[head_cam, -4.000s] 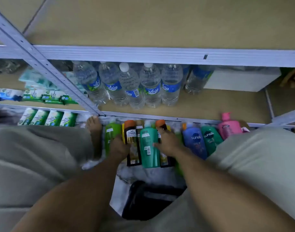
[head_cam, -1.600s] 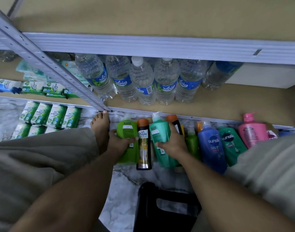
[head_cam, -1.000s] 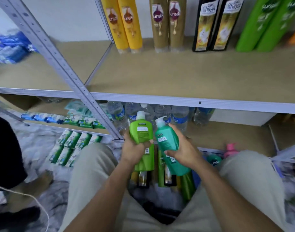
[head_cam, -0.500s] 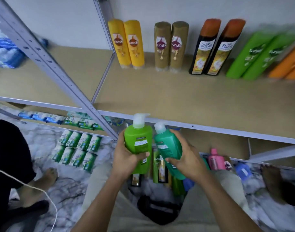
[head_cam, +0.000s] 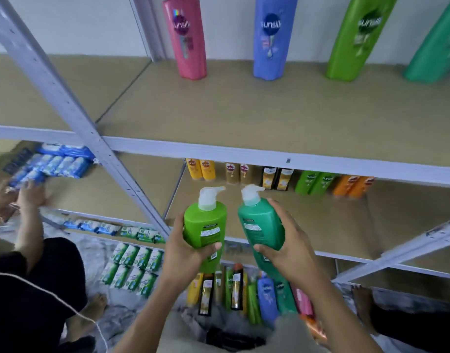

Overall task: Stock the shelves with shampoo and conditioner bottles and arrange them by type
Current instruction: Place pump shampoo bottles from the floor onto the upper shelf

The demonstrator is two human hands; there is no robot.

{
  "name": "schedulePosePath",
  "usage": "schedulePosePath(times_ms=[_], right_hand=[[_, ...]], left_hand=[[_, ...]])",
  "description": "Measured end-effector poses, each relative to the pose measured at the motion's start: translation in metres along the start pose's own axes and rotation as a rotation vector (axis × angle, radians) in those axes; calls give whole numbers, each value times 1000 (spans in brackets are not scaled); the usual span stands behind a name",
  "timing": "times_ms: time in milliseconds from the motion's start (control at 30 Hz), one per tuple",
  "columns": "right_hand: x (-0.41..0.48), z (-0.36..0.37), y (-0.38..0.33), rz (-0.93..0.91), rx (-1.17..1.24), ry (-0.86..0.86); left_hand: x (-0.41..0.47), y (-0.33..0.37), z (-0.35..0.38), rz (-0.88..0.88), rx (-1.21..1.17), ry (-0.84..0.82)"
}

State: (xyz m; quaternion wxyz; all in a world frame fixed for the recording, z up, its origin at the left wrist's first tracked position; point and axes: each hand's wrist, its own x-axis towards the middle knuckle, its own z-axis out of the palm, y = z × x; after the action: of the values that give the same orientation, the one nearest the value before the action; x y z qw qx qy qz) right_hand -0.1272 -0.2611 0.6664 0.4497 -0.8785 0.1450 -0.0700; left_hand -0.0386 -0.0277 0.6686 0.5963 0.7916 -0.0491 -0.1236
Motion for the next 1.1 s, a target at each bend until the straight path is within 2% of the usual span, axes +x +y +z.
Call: schedulePosePath(times_ms=[267, 633, 900, 1100], right_hand=[[-2, -86, -86, -130, 11, 38], [79, -133, -180, -246, 160, 368], [190, -132, -192, -263, 197, 510], [235, -113, -178, -210, 213, 584]], left_hand=[[-21, 113, -15, 132, -44, 74], [49, 203, -54, 341, -62, 107], [92, 227, -60, 403, -123, 160], [116, 232, -63, 406, -138, 211]])
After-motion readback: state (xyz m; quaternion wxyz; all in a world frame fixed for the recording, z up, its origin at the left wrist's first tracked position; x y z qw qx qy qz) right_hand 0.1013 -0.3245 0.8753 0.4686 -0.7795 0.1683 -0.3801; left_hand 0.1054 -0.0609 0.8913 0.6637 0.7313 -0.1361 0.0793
